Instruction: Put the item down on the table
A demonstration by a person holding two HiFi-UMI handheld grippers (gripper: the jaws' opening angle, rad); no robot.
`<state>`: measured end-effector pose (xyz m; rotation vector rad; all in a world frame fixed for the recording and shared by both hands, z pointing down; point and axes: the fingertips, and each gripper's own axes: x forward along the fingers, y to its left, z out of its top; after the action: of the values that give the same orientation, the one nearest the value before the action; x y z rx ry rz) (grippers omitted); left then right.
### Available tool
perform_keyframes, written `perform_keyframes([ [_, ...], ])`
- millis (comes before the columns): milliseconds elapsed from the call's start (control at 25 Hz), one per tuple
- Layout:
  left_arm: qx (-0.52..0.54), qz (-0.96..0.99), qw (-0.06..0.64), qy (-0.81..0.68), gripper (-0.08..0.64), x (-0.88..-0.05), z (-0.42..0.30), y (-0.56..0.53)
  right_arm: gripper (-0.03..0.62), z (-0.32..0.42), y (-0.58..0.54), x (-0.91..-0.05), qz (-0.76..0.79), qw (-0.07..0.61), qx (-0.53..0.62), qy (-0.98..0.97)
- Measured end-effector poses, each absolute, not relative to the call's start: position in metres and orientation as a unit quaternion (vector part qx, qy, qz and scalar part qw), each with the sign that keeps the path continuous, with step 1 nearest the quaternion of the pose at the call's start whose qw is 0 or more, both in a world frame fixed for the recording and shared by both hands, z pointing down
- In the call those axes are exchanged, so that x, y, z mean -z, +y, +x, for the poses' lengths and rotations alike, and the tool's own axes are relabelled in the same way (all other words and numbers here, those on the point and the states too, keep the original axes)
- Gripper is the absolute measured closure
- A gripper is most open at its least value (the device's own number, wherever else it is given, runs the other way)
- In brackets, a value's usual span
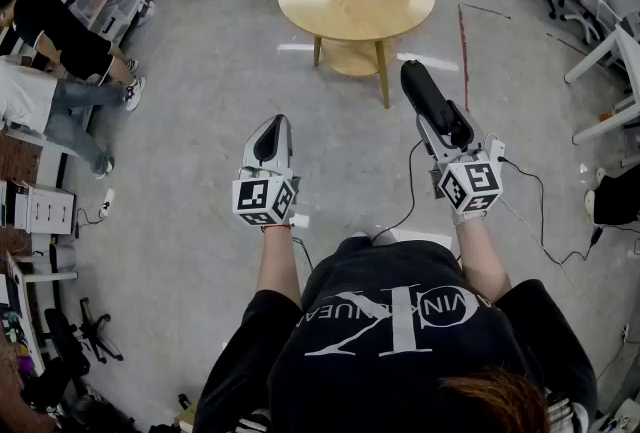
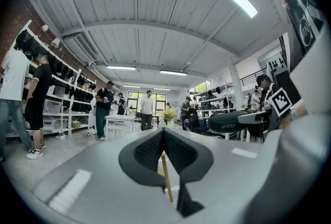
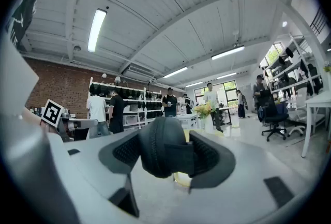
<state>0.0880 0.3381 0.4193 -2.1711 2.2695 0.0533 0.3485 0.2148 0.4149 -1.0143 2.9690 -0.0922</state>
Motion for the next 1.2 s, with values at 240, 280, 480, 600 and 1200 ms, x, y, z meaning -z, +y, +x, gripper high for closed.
perform_keyframes([
  [240, -0.011, -0.694, -0.003, 0.720, 0.549, -0.425, 0.068, 0.353, 0.310, 0.333, 0.230, -0.421, -0.326, 0.005, 0.032, 0.945],
  [280, -0.010, -0.693, -0.004, 0.720, 0.548, -0.426, 0.065, 0.355, 0.310, 0.331, 0.232, -0.423, -0.327, 0.002, 0.034, 0.945],
  [480, -0.013, -0.690, -0.009, 0.724, 0.548, -0.426, 0.054, 0.358, 0.310, 0.319, 0.229, -0.425, -0.326, -0.005, 0.032, 0.945],
  [600, -0.012, -0.691, -0.008, 0.723, 0.549, -0.425, 0.049, 0.357, 0.310, 0.313, 0.227, -0.422, -0.322, -0.001, 0.029, 0.946],
  [1200, -0.012, -0.696, -0.045, 0.716, 0.548, -0.454, 0.021, 0.305, 0.310, 0.299, 0.170, -0.438, -0.340, 0.000, 0.061, 0.938],
])
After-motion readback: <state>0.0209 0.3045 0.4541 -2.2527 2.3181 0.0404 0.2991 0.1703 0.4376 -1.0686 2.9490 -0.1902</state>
